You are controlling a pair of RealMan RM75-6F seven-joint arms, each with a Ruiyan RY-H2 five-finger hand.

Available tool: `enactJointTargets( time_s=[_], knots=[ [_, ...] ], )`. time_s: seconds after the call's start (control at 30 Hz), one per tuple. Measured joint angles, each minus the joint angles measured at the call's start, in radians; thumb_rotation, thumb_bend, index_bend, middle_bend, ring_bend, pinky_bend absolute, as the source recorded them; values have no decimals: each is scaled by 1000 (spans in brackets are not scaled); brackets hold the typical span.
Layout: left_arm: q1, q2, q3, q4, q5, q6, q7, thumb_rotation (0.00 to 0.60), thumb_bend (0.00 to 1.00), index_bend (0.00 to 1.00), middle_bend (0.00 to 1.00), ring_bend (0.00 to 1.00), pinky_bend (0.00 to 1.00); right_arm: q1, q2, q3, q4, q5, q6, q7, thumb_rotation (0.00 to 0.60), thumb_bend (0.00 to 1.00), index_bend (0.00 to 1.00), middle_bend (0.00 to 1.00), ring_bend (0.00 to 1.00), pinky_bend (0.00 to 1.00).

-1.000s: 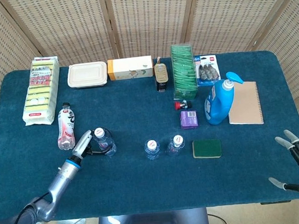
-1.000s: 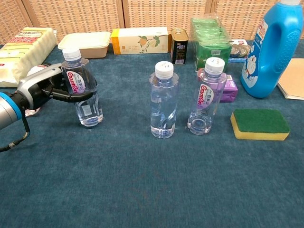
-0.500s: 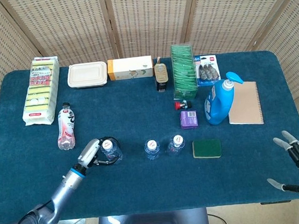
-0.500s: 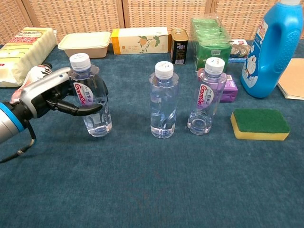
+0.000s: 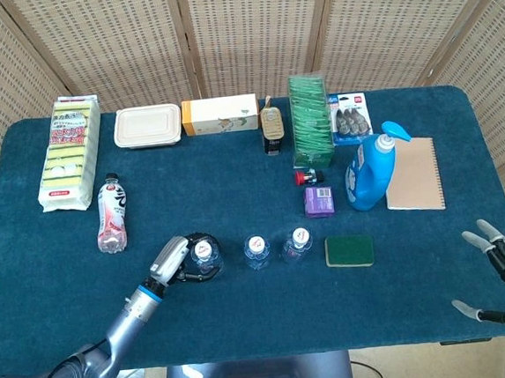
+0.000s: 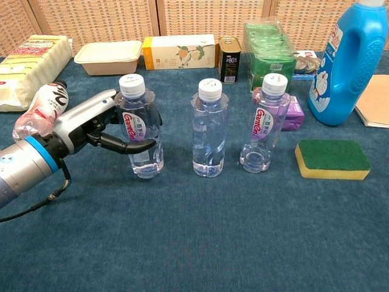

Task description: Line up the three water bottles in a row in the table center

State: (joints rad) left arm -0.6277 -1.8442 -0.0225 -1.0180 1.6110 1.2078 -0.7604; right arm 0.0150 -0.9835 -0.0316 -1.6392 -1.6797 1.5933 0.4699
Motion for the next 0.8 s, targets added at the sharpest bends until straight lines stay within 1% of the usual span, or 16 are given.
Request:
enactJointTargets(
  time_s=[0.43, 0.47, 0.53, 0.6, 0.63, 0.7, 0.8],
  knots=[
    [-16, -45, -9, 22, -15, -22, 41, 600, 297, 554, 527, 392, 444, -2, 3, 1, 5, 3, 5, 13, 600, 0, 132, 0, 0, 72],
    [-16, -47, -9, 24, -15, -21, 47, 600, 303, 554, 518, 381, 442, -2, 3, 1, 5, 3, 5, 13, 600, 0, 132, 0, 0, 73],
    [-17, -48, -8, 25, -15, -22, 54, 600, 317, 549, 467, 349, 439, -2, 4, 1, 5, 1, 8, 15, 600, 0, 132, 0, 0, 73],
    [-18, -47, -6, 24, -14, -25, 45, 600, 327, 486, 360, 292, 431, -2, 4, 1, 6, 1, 9, 15, 600, 0, 132, 0, 0, 72],
    [-19, -47, -5, 24, -13, -25, 41, 600, 328, 450, 324, 271, 426, -3, 3, 1, 6, 2, 9, 16, 600, 0, 132, 0, 0, 72],
    [-20, -46, -2, 26, -11, -25, 40, 600, 328, 326, 222, 206, 398, -3, 4, 1, 6, 2, 11, 17, 600, 0, 132, 0, 0, 72],
    [-23, -41, 6, 28, -6, -31, 32, 600, 327, 185, 110, 126, 339, -4, 4, 1, 5, 0, 12, 17, 600, 0, 132, 0, 0, 72]
  ],
)
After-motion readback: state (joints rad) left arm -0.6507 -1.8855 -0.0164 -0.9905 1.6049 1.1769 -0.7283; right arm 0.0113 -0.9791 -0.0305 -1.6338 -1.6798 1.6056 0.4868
